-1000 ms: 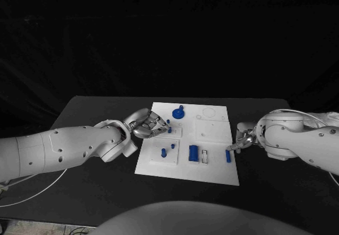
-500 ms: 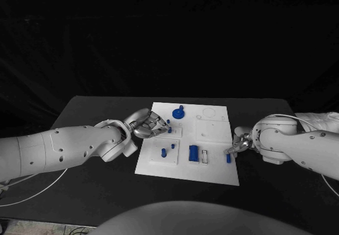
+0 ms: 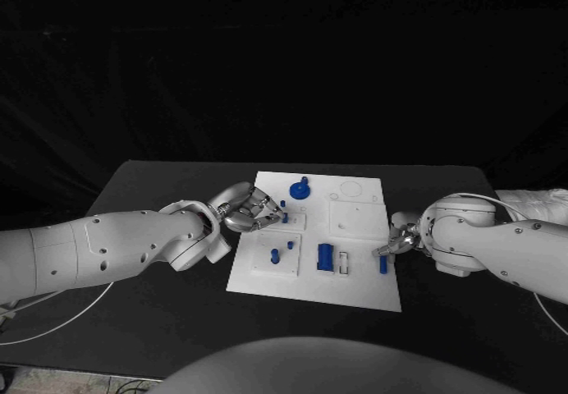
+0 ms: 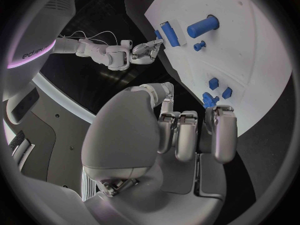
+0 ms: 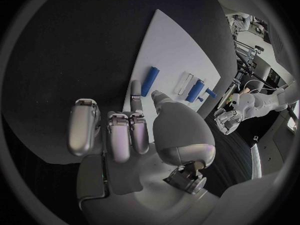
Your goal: Assemble the parts on the task board
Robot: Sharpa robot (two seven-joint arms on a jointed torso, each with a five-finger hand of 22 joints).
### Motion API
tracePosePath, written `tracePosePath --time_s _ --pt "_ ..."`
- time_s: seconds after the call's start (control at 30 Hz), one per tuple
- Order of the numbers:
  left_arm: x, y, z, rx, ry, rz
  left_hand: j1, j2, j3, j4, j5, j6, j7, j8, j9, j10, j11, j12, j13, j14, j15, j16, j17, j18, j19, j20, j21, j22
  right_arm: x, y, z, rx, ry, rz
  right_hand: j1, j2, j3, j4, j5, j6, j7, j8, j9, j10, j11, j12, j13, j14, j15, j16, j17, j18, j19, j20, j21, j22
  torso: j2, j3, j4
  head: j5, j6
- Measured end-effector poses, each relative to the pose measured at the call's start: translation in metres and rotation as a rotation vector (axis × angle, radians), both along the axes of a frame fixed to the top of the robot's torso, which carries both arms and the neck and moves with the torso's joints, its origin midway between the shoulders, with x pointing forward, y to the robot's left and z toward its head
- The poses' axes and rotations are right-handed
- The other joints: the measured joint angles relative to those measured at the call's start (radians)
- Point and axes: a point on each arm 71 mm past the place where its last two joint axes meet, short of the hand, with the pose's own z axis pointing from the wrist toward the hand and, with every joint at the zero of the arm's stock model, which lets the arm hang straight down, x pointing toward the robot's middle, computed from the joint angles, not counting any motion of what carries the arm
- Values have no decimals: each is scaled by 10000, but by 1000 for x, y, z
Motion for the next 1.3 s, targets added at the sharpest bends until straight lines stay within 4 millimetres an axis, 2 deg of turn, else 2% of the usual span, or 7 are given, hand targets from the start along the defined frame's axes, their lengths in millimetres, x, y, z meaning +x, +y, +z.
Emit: tracePosePath --time_s 0.1,0.33,0.43,0.67,0.83,0.97,1.3 --pt "0 0 0 14 16 2 0 0 0 0 0 0 0 0 0 0 0 0 0 0 0 0 0 1 0 0 0 0 1 0 -1 -10 0 -27 120 96 141 -169 371 -60 54 2 47 12 12 0 0 0 0 0 0 0 -24 18 -94 -1 0 0 5 8 0" --pt "0 0 -1 42 88 -22 0 0 0 0 0 0 0 0 10 0 0 0 0 0 0 0 0 1 0 0 0 0 2 4 -2 20 16 -66 851 -135 774 -982 2408 -279 97 -2 243 38 46 0 0 -3 42 0 -1 0 -196 48 -477 -1 3 -1 6 35 0" --pt "0 0 -1 53 123 -32 0 0 0 0 0 0 0 0 10 0 0 0 0 0 0 0 -1 1 0 0 0 0 2 5 -3 45 29 -78 917 -201 995 -1203 2813 -363 181 -2 777 -12 105 0 0 1 77 0 -1 0 -200 51 -565 -1 3 0 4 58 0" --pt "0 1 -2 84 197 -45 0 0 0 0 0 0 0 0 9 0 0 0 8 0 0 0 -1 1 0 0 0 0 2 4 -4 102 21 -163 904 -340 1030 -1207 3655 -405 223 25 1124 -31 152 0 7 4 81 0 -1 1 -270 122 -776 -2 -2 0 -5 70 0" --pt "0 0 -2 106 242 -64 0 0 0 0 0 0 0 0 9 0 0 0 7 0 0 0 -1 1 0 0 0 0 2 3 -6 163 -2 -270 700 -444 1210 -1307 3741 -539 302 421 1853 -33 153 0 8 4 81 0 -1 0 -271 122 -852 -2 -2 0 -5 59 0" --pt "0 0 -2 123 275 -80 0 0 0 0 0 0 0 0 8 0 0 0 7 0 0 0 -1 1 0 0 0 0 2 3 -6 316 48 -405 509 -384 1516 -1554 3945 -949 554 644 2494 -2 181 0 8 5 82 0 4 1 -271 122 -886 2 -2 0 -5 80 0" --pt "0 -1 -3 157 336 -103 0 0 0 0 0 0 0 0 7 0 0 0 6 0 0 0 3 1 0 0 0 0 0 -6 -7 1076 463 -1335 418 -372 1720 -1759 4125 -1141 564 758 2769 -2 183 0 7 4 82 0 7 157 -306 86 -1005 6 -1 3 -5 133 0"
